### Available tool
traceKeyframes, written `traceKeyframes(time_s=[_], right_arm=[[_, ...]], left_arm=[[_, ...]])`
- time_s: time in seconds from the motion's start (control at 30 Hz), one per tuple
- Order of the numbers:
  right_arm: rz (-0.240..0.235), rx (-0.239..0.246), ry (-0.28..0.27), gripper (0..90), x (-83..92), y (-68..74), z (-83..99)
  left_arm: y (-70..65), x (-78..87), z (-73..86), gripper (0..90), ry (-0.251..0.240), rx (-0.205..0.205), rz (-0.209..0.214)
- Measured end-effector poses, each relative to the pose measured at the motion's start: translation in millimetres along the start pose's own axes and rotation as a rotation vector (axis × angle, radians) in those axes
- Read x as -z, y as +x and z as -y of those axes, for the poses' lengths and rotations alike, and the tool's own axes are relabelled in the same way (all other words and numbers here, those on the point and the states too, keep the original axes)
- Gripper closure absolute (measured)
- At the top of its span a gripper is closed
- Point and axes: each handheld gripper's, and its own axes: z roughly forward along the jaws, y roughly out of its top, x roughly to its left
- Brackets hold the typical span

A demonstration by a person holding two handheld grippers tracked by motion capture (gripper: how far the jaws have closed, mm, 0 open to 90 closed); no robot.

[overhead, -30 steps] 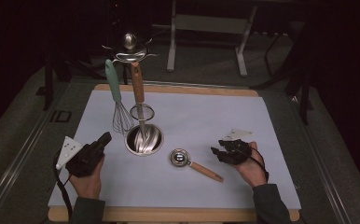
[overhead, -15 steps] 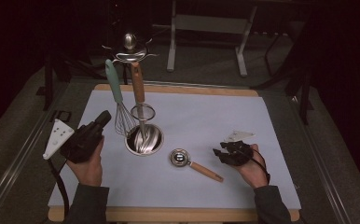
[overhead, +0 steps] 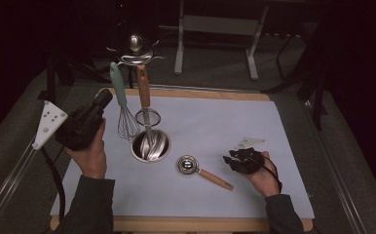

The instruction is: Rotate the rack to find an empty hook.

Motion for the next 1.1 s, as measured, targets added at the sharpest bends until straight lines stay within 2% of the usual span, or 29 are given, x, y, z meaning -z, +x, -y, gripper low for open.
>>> traceKeyframes(time_s=[0.3,0.47,0.63,0.87,1.1], right_arm=[[0.002,0.001,-0.006,64.0,0.5,-1.4,1.2],[0.005,-0.003,-0.010,63.8,1.1,-2.2,1.8],[0.005,-0.009,-0.009,63.8,1.5,-3.1,2.6],[0.005,-0.009,-0.009,63.8,1.5,-3.9,3.1],[0.002,-0.010,-0.006,63.8,1.1,-3.4,3.5]], left_arm=[[-0.2,-13.8,-20.4,89.9,-0.032,-0.003,0.007],[-1.2,-21.3,-20.0,89.8,-0.038,-0.007,0.035],[-1.9,-27.9,-18.5,89.8,-0.034,-0.009,0.031],[-4.9,-33.0,-21.9,89.7,-0.027,-0.033,0.017],[-3.7,-33.1,-22.9,89.7,-0.041,-0.027,0.011]])
